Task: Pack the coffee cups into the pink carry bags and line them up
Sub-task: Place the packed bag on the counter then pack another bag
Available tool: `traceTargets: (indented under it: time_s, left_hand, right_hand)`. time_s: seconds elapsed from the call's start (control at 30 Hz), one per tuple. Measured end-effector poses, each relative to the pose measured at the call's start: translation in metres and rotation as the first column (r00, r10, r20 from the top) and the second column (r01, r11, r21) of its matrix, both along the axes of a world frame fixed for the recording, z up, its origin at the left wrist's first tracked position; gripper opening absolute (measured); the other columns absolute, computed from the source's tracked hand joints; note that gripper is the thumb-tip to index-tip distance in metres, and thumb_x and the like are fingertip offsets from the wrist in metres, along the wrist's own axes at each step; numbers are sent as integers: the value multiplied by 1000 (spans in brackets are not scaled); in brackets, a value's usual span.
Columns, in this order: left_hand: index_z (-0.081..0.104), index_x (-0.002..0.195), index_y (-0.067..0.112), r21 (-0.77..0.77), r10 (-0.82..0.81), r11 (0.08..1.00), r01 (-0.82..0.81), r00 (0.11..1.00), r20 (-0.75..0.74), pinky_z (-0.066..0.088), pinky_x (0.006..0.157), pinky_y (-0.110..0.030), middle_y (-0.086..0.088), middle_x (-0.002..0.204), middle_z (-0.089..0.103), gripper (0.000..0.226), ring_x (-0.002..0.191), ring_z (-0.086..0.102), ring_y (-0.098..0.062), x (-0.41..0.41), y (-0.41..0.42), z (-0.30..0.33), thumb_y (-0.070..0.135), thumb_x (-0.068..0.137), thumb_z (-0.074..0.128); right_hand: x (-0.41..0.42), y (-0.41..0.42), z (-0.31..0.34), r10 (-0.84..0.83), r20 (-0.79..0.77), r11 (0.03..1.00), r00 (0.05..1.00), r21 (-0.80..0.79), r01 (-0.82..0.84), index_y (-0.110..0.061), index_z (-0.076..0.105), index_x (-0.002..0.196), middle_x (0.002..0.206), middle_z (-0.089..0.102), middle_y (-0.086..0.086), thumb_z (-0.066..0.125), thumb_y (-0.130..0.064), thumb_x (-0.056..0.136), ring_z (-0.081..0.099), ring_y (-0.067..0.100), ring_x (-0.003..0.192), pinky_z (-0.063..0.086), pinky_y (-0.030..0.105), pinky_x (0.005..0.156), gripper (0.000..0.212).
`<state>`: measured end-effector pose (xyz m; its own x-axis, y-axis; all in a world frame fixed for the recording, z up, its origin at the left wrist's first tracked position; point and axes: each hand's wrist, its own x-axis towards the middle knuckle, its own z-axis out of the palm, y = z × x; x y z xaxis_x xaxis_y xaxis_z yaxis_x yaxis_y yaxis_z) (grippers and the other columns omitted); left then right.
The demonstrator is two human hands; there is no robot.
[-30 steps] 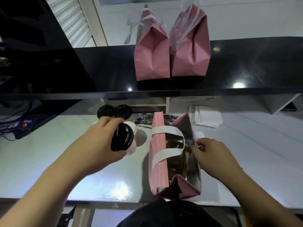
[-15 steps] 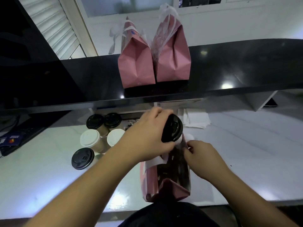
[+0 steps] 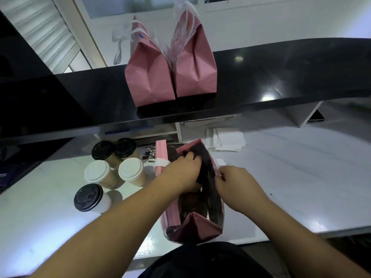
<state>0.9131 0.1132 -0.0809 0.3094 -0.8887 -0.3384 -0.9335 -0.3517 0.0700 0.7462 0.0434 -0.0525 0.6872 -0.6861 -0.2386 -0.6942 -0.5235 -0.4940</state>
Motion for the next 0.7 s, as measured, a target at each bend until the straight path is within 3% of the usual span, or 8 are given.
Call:
traceTargets:
  time_s: [0.17,0.33,0.57,0.7]
  left_hand:
    - [40,148,12,55,31,998,-31,999,-6,53,99,-53,-16,140,46,80,121,55,-39,-2,-5,-20,41,85,80]
    - [34,151,10,108,197,975,-195,980,-6,51,99,-51,-18,142,44,81,126,51,-40,-5,-3,-32,40,90,77]
    - [35,149,10,149,305,943,-297,952,-35,48,102,-50,-20,147,39,66,128,50,-41,-4,-10,-48,24,95,69]
    - [30,153,14,249,342,914,-320,939,-49,46,107,-52,-18,152,34,82,135,44,-42,3,-16,-48,28,88,79]
  right_hand:
    - [0,-1,0,16,7,1000,1000,-2,-16,-16,50,67,64,57,3,46,-25,100,53,19,57,33,30,47,34]
    - [1,-1,-2,26,16,1000,1000,13,-27,-17,59,75,67,62,2,46,-27,101,61,17,60,51,33,55,31]
    - [5,-3,-3,28,17,1000,999,5,-28,-20,55,69,61,59,0,49,-31,98,57,15,54,43,29,47,32]
    - [6,-4,-4,30,17,999,999,14,-31,-15,53,65,57,55,4,52,-32,96,50,16,49,31,25,45,35]
